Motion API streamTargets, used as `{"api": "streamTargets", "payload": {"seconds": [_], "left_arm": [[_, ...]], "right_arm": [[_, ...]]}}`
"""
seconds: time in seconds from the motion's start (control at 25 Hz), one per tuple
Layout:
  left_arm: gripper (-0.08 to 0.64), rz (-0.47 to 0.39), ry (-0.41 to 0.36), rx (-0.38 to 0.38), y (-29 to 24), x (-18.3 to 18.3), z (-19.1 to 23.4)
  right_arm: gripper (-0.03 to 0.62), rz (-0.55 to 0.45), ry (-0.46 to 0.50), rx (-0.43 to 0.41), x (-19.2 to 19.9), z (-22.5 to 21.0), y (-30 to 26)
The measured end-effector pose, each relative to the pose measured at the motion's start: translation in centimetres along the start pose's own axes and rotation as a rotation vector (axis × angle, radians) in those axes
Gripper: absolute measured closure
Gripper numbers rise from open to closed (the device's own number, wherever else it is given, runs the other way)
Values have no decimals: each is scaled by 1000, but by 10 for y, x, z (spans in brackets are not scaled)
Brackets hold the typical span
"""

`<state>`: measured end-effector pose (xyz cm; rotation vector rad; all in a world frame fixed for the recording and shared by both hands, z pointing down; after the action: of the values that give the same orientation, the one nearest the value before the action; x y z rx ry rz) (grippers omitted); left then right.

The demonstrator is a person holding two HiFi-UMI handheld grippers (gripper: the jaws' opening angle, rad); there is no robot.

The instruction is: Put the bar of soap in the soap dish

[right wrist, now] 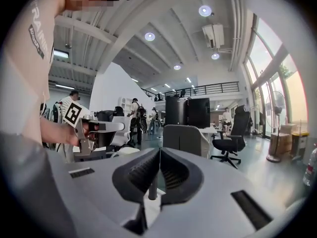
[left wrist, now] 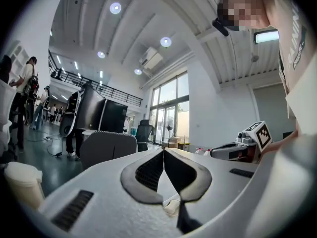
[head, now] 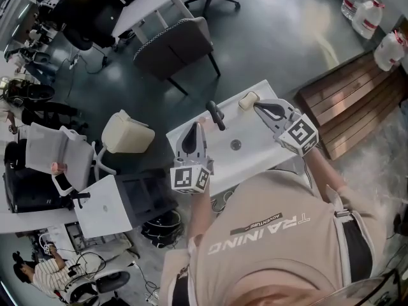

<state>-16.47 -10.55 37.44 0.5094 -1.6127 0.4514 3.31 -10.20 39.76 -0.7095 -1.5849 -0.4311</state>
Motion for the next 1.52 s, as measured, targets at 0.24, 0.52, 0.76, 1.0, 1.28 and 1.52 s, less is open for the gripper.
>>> {"api": "streamTargets", "payload": {"seconds": [0.24,0.52,0.76,1.0,1.28,1.52], "left_arm": [[549,55,-24,-16,5,22,-4],[549,68,5,-33,8,27,-2],[549,88,8,-15,5,36,-5],[549,102,17,-9,1,42,-6],[549,121,42,-37,5,52,-4],[549,124,110,-69,2,57,1]], "right_arm": [[577,-3,-43,29,6,1,5],[578,18,-31,47,13,2,10],[578,23,-17,55,21,0,10],[578,40,-49,47,32,-8,11],[578,80,-48,17,40,-9,7],[578,97,-27,-26,31,-12,-7]]}}
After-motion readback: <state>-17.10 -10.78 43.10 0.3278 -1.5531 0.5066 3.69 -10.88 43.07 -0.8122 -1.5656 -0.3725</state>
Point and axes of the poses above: the fingertips, and each gripper's own axes: y backward along the fingers, z to its left, x out of its underside, the point moved 2 cm from there along y, backward along the fingers, and after that the axes turned 10 degrees about -y, right-handed, at the moved point
